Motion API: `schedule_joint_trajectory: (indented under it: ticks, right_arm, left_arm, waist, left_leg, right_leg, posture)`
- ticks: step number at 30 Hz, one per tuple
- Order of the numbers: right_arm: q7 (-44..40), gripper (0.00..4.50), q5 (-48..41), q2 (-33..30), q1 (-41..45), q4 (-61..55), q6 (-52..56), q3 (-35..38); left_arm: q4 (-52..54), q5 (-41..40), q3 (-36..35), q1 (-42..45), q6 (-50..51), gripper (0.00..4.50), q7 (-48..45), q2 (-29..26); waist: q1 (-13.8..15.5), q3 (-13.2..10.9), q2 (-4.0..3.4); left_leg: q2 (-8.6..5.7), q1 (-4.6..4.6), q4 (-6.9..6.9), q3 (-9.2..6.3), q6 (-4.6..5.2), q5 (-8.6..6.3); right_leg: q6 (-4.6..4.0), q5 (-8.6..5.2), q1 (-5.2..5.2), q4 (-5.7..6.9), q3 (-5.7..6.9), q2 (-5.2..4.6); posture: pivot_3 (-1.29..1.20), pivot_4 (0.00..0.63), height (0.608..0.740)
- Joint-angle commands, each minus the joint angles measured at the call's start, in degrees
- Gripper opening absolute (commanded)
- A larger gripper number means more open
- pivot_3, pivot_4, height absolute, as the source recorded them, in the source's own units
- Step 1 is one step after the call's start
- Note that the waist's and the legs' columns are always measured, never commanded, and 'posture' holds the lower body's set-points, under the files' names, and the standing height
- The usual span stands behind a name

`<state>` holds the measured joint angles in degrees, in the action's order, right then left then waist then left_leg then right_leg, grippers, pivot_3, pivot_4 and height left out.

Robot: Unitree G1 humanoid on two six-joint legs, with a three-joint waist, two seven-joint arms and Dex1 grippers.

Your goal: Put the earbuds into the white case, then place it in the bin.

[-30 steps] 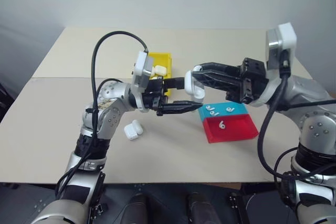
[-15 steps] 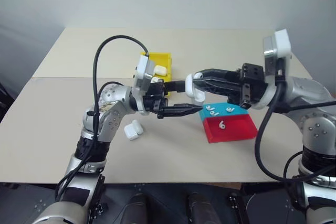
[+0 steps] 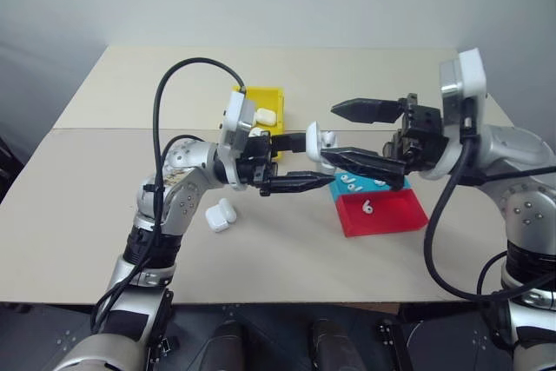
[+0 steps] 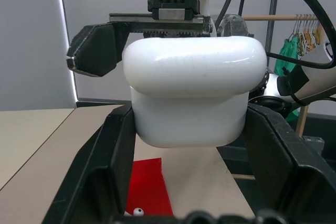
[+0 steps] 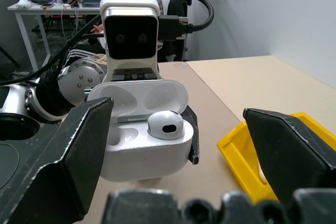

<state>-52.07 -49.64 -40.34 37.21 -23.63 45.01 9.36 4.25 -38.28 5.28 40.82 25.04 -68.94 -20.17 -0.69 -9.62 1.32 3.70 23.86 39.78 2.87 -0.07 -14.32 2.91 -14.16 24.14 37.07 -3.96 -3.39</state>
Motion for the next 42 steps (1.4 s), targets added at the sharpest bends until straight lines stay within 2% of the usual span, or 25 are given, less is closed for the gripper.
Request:
schedule_joint_trajectory:
  ticks: [1,5,8,12,16,19,23,28,30,33,36,42]
  right_arm:
    - [0.12,4.48,-0.17,-1.27,0.95,0.07,-1.20,1.44]
    - [-2.17,4.48,2.06,-5.17,3.04,4.07,-2.93,3.00]
    - [-7.32,4.48,5.04,-9.89,7.57,11.55,-4.65,1.72]
    - [-18.60,4.48,14.02,-15.61,14.13,20.79,-11.03,-6.43]
    - [-28.25,4.48,27.89,-17.22,20.81,31.16,-21.68,-18.21]
    - [-33.17,4.48,38.63,-15.52,24.58,39.39,-32.45,-26.30]
    - [-34.89,4.48,52.68,-9.69,30.43,55.66,-48.34,-36.20]
    - [-30.04,4.48,64.19,-1.69,36.93,77.50,-63.06,-42.23]
    - [-28.19,4.48,67.36,0.80,39.03,84.31,-65.19,-43.37]
    - [-25.41,3.87,72.65,2.19,41.03,90.50,-70.09,-45.55]
    - [-25.12,2.87,74.94,3.17,42.06,94.00,-71.59,-45.41]
    - [-25.34,2.87,78.05,3.70,43.11,97.18,-75.27,-44.99]
  left_arm:
    - [1.63,-0.71,-1.51,1.34,-1.53,2.77,-0.19,0.19]
    - [1.78,-0.66,-1.32,1.13,-1.57,2.77,-0.32,0.08]
    - [1.80,-0.55,-1.26,0.88,-1.80,2.77,-0.50,0.00]
    - [1.87,-0.26,-1.32,0.33,-2.37,2.77,-0.37,-0.14]
    - [2.43,-0.09,-1.72,-0.54,-2.77,2.77,0.18,-0.35]
    - [3.26,-0.16,-1.96,-1.51,-2.77,2.77,0.60,-0.69]
    - [4.38,-0.26,-2.22,-2.60,-2.70,2.77,1.42,-0.94]
    - [5.94,-0.20,-2.27,-3.44,-2.67,2.77,2.79,-0.58]
    - [6.86,-0.24,-2.48,-3.96,-2.58,2.77,3.52,-0.73]
    - [8.70,-0.44,-2.95,-5.20,-2.22,2.77,4.69,-1.33]
    - [10.24,-0.44,-3.22,-6.48,-1.97,2.77,5.87,-1.83]
    - [12.61,-0.85,-3.62,-8.36,-1.77,2.77,7.69,-2.58]
  waist:
    - [0.00,0.00,0.00]
    - [0.01,0.00,0.00]
    - [0.02,0.00,0.00]
    - [0.00,0.00,0.00]
    - [-0.47,0.00,-0.01]
    - [-0.32,0.00,0.00]
    - [-0.54,-0.01,-0.01]
    - [-0.34,-0.01,-0.01]
    - [-0.22,-0.02,-0.02]
    - [-0.16,-0.02,-0.03]
    - [-0.25,-0.03,-0.04]
    - [-0.66,-0.03,-0.06]
  left_leg:
    - [0.00,0.00,0.00,0.00,0.00,0.00]
    - [0.00,0.00,0.00,0.01,0.00,0.00]
    - [-0.01,0.00,-0.01,0.03,0.00,0.00]
    - [0.01,-0.01,-0.04,0.04,0.01,0.00]
    - [0.02,-0.03,-0.04,0.12,0.02,-0.01]
    - [0.02,-0.03,-0.04,0.13,0.02,-0.01]
    - [0.02,-0.02,-0.04,0.18,0.02,-0.01]
    - [0.01,-0.01,-0.05,0.18,-0.02,0.01]
    - [0.02,0.01,-0.06,0.18,-0.03,0.02]
    - [0.02,0.01,-0.08,0.19,-0.06,0.03]
    - [0.02,0.01,-0.09,0.20,-0.06,0.03]
    - [0.03,-0.03,-0.08,0.21,-0.08,0.04]
  right_leg:
    - [0.00,0.00,0.00,0.00,0.00,0.00]
    - [0.00,0.00,0.00,0.00,0.00,0.00]
    - [0.00,0.00,0.00,-0.01,0.00,-0.01]
    - [0.00,0.00,0.02,-0.07,0.00,0.01]
    - [0.00,0.00,0.04,-0.07,-0.08,0.01]
    - [0.00,0.00,0.07,-0.05,-0.07,0.01]
    - [0.00,0.00,0.10,-0.06,-0.10,0.00]
    - [-0.01,0.00,0.11,-0.06,-0.09,-0.01]
    - [-0.01,0.00,0.11,-0.08,-0.07,-0.03]
    - [-0.01,0.00,0.12,-0.07,-0.07,-0.04]
    - [-0.01,0.00,0.13,-0.08,-0.07,-0.04]
    - [-0.01,0.00,0.12,-0.01,-0.09,-0.04]
  posture:
    - [0.00,0.150,0.740]
    - [0.00,0.150,0.740]
    - [0.00,0.150,0.740]
    - [0.00,0.150,0.740]
    - [0.00,0.150,0.740]
    - [0.00,0.150,0.740]
    - [0.00,0.150,0.740]
    - [0.00,0.150,0.740]
    - [0.00,0.150,0.740]
    - [0.00,0.150,0.740]
    - [0.00,0.150,0.740]
    - [0.00,0.150,0.740]
